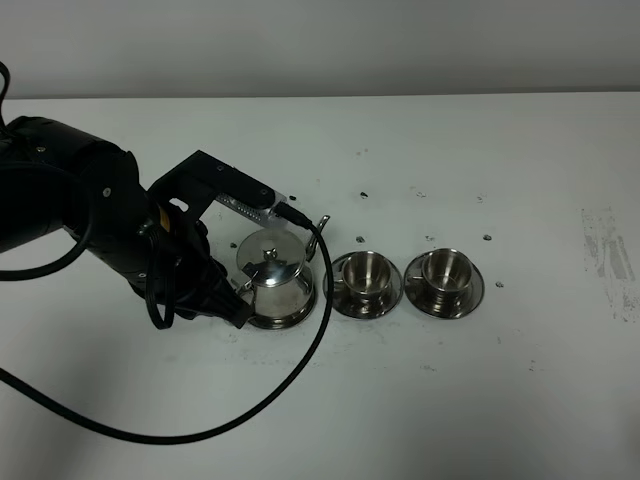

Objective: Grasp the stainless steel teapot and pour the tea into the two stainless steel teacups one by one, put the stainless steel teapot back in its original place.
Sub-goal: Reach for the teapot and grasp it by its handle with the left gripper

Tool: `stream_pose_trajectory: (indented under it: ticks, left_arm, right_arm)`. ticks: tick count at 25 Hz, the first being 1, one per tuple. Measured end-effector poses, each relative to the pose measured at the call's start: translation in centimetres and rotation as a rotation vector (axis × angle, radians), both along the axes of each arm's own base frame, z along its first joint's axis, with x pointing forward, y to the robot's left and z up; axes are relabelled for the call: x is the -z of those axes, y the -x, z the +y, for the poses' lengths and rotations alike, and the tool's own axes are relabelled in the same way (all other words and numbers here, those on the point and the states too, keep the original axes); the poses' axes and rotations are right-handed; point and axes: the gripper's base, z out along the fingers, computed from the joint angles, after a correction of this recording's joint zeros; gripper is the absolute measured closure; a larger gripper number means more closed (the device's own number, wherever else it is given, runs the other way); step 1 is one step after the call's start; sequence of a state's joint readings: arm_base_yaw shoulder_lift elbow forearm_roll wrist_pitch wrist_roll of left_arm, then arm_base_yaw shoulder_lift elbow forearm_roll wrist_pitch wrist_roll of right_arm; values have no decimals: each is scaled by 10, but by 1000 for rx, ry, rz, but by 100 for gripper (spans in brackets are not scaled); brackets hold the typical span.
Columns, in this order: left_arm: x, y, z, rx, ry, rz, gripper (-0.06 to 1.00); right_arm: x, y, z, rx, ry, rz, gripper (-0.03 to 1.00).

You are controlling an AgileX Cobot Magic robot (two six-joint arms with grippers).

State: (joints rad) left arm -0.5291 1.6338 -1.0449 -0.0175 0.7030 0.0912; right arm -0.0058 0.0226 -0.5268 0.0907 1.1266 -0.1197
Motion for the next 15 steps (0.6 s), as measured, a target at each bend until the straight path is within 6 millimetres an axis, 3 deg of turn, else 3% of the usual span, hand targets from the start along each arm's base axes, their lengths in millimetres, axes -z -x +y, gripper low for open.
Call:
stream_pose_trajectory:
  ticks: [10, 15]
  left_arm:
    - [0, -1, -1, -1, 9, -10, 39]
    - [2, -4, -2, 76, -1, -36, 36]
  right_arm:
    - [0, 0, 0, 0, 0, 0, 41]
    - [0, 0, 0, 0, 0, 0, 41]
